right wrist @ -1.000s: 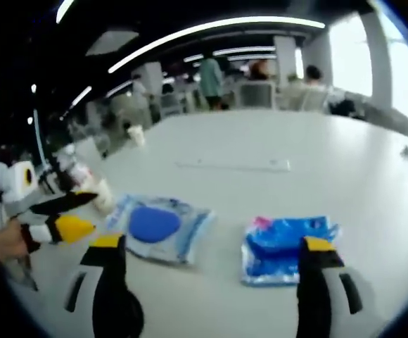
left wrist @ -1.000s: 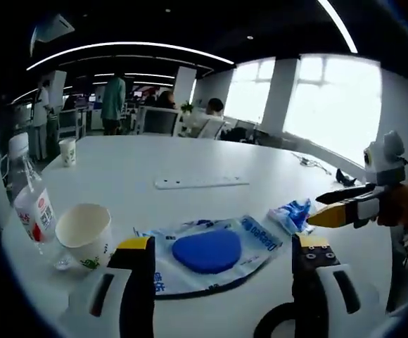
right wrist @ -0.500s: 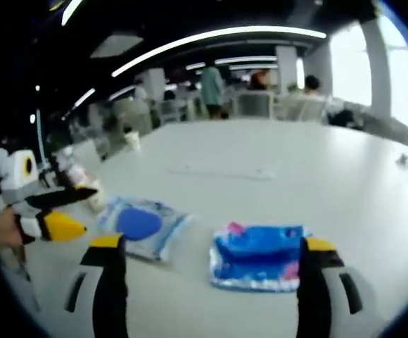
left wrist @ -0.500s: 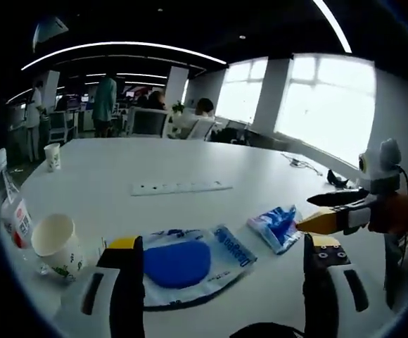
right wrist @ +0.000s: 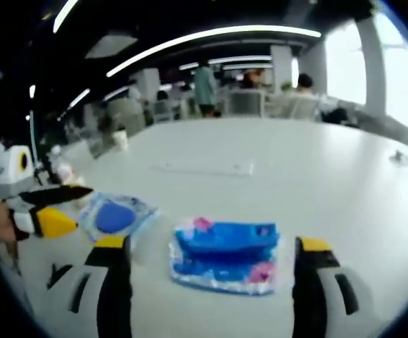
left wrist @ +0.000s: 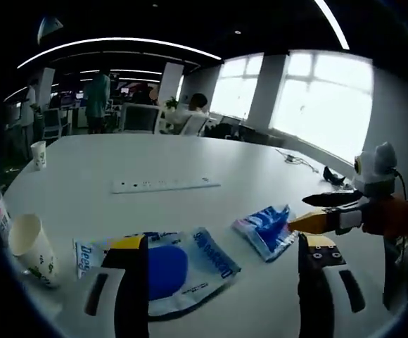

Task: Arrange the tabletop items into an orderly group along one side of the table until the central work area is clear of visible clutter.

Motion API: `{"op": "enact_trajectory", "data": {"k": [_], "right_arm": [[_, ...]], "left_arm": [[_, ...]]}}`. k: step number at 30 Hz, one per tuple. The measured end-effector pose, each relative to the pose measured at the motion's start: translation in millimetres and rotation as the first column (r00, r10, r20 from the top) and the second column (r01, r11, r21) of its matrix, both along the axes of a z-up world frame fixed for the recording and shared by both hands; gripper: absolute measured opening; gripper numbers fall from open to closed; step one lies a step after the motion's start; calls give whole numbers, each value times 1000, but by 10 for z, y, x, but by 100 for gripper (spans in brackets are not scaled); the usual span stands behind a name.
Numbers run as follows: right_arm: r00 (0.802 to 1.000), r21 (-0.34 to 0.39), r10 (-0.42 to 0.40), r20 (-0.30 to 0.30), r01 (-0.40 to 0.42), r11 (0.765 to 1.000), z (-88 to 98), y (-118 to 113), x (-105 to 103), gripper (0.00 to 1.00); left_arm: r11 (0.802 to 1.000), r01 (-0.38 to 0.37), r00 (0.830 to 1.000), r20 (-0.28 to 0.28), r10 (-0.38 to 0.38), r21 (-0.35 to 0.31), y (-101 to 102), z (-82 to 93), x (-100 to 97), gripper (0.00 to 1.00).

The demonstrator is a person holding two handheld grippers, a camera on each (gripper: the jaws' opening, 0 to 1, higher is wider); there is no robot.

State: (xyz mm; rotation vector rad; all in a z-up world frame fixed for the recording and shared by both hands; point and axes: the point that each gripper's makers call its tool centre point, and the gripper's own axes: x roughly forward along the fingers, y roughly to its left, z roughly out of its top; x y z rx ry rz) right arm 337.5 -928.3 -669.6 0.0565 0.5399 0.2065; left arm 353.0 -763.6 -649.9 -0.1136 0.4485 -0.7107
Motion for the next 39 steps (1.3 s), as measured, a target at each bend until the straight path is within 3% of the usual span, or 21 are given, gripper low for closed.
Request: {"op": "enact_trajectory", "data": {"k": [13,17,30,39], "right_arm": [[1000,-16,1,-14,-1,1000,-251,-237,70,76],[1000,-18,-19,-22,19,1000,-304,-319,57,59],[999,-58,-31,-42,29,998,-465,-421,82,27],[993,-67,-88,-82,82,994,-549,-511,34,17]], "left_arm": [[999,38,999,-3,-38,-18,-341,-85,60,73],[998,57,998,-13,-57,-8,-432,-146,63,67],[994,102,994,-48,-101,31,-706,-350,6,45],[992,113,989,-104,-107,53,-899,-496,-41,34]]}}
